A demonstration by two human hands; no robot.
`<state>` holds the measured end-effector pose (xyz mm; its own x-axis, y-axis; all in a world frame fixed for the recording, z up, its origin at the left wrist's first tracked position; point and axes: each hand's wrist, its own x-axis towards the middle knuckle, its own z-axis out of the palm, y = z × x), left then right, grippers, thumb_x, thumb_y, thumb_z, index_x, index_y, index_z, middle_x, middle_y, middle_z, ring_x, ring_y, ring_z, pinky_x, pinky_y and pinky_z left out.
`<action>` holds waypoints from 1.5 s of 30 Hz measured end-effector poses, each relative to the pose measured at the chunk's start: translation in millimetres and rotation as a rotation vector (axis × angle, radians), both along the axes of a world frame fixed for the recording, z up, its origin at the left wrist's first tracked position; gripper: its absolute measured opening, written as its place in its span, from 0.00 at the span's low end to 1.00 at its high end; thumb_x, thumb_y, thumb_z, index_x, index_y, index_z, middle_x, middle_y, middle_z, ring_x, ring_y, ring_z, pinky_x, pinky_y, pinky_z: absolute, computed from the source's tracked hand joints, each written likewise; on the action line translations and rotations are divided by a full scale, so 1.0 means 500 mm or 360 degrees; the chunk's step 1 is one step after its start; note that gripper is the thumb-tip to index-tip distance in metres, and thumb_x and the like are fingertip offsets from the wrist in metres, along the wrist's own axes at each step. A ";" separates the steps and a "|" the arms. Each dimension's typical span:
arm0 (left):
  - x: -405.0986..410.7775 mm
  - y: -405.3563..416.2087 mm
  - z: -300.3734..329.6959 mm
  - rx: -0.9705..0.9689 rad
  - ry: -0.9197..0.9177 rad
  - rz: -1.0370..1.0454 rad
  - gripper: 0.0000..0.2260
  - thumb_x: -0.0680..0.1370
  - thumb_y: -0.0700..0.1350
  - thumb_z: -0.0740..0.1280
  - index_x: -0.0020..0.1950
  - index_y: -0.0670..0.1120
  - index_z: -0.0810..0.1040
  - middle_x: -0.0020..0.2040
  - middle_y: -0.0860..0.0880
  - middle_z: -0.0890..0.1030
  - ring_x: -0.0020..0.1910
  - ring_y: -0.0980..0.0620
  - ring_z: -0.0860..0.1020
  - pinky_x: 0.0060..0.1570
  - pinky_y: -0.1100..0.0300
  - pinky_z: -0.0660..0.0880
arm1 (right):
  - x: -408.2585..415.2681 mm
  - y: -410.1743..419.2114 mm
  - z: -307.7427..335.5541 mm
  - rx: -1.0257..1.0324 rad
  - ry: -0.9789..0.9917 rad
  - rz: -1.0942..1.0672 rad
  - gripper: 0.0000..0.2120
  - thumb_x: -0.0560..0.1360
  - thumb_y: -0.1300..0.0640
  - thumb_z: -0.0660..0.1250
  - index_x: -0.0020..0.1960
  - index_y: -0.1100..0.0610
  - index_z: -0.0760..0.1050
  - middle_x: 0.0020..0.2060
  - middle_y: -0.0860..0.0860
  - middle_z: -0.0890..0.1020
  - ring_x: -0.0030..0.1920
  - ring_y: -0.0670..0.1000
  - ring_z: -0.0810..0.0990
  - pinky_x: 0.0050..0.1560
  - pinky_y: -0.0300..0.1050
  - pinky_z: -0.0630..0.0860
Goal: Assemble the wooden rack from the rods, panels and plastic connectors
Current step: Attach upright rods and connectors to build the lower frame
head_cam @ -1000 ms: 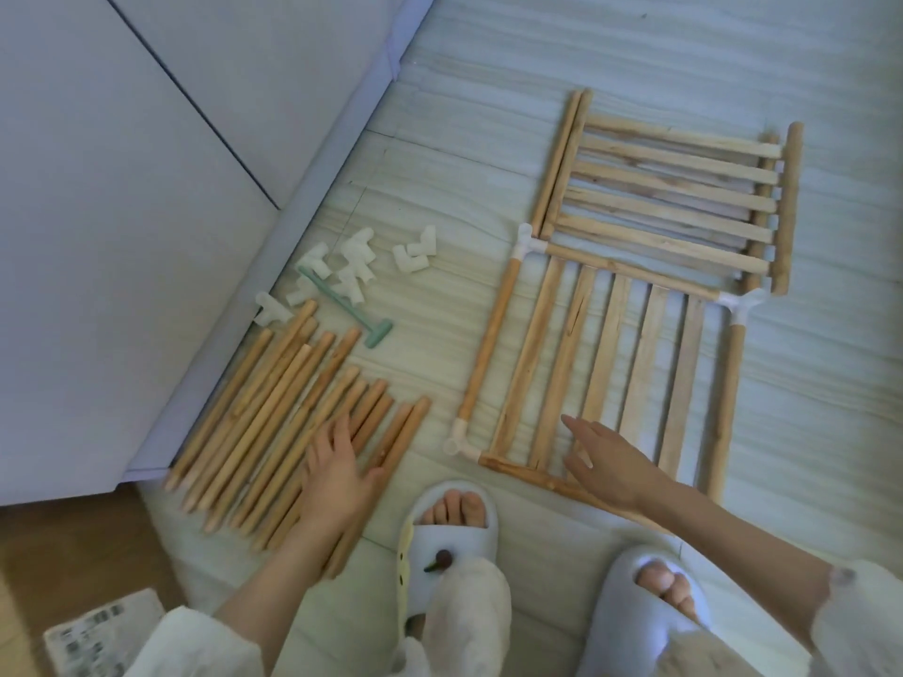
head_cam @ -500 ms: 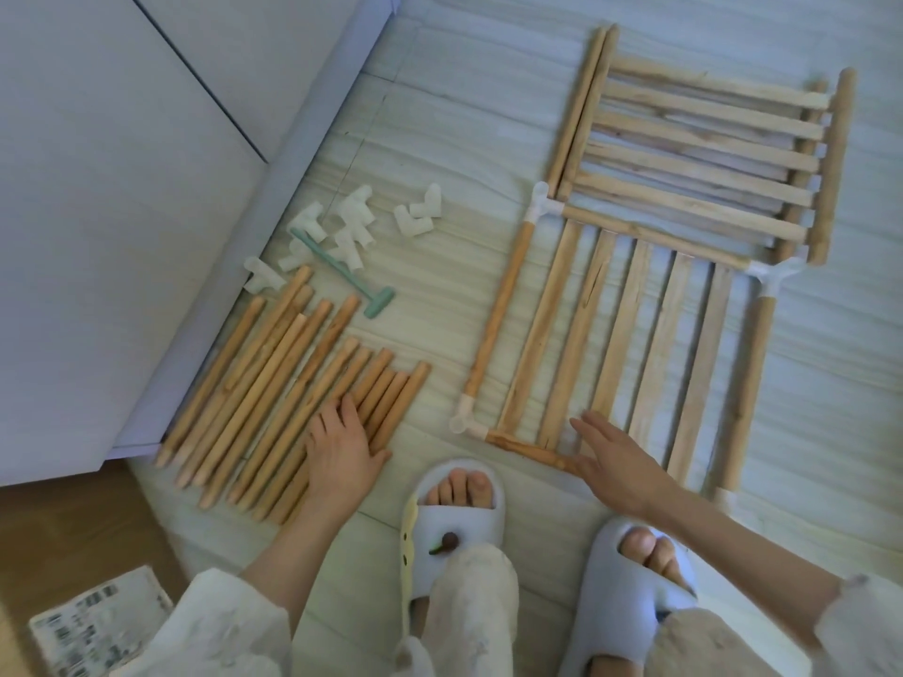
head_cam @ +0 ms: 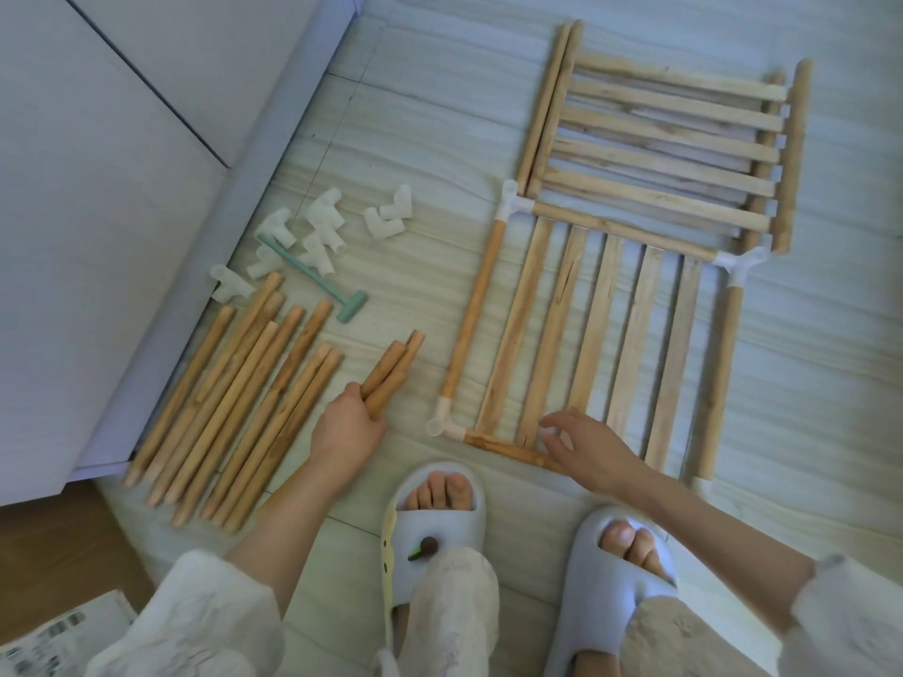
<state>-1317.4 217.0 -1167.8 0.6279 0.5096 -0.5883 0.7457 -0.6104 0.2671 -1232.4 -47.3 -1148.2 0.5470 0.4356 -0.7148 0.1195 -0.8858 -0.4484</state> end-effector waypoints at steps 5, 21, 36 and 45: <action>0.085 -0.037 0.102 -0.0531 -0.0388 -0.0245 0.10 0.73 0.43 0.69 0.50 0.43 0.71 0.40 0.50 0.77 0.36 0.55 0.75 0.29 0.70 0.68 | 0.061 0.087 0.093 0.0615 0.0155 -0.0629 0.16 0.80 0.49 0.57 0.51 0.58 0.79 0.44 0.50 0.81 0.40 0.48 0.80 0.48 0.44 0.77; 0.285 -0.209 0.218 -0.0814 -0.0769 -0.0283 0.17 0.69 0.51 0.74 0.53 0.49 0.75 0.44 0.53 0.80 0.45 0.56 0.78 0.45 0.61 0.76 | 0.212 0.039 0.203 0.1035 -0.0076 -0.1186 0.16 0.80 0.50 0.59 0.42 0.63 0.73 0.32 0.60 0.77 0.26 0.49 0.73 0.26 0.37 0.67; 0.407 -0.222 0.207 -0.1421 -0.1383 0.0857 0.07 0.81 0.44 0.61 0.56 0.44 0.73 0.46 0.48 0.81 0.46 0.51 0.81 0.51 0.58 0.78 | 0.377 -0.244 0.181 0.0602 -0.1487 -0.1790 0.10 0.81 0.49 0.52 0.49 0.55 0.65 0.41 0.51 0.76 0.45 0.59 0.80 0.51 0.59 0.76; 0.397 -0.232 0.191 -0.1438 -0.1403 0.0863 0.05 0.80 0.43 0.61 0.55 0.46 0.74 0.48 0.48 0.82 0.51 0.49 0.81 0.53 0.55 0.77 | 0.386 -0.273 0.192 0.0721 -0.1522 -0.1908 0.13 0.82 0.52 0.52 0.55 0.60 0.68 0.40 0.49 0.73 0.46 0.54 0.79 0.35 0.32 0.77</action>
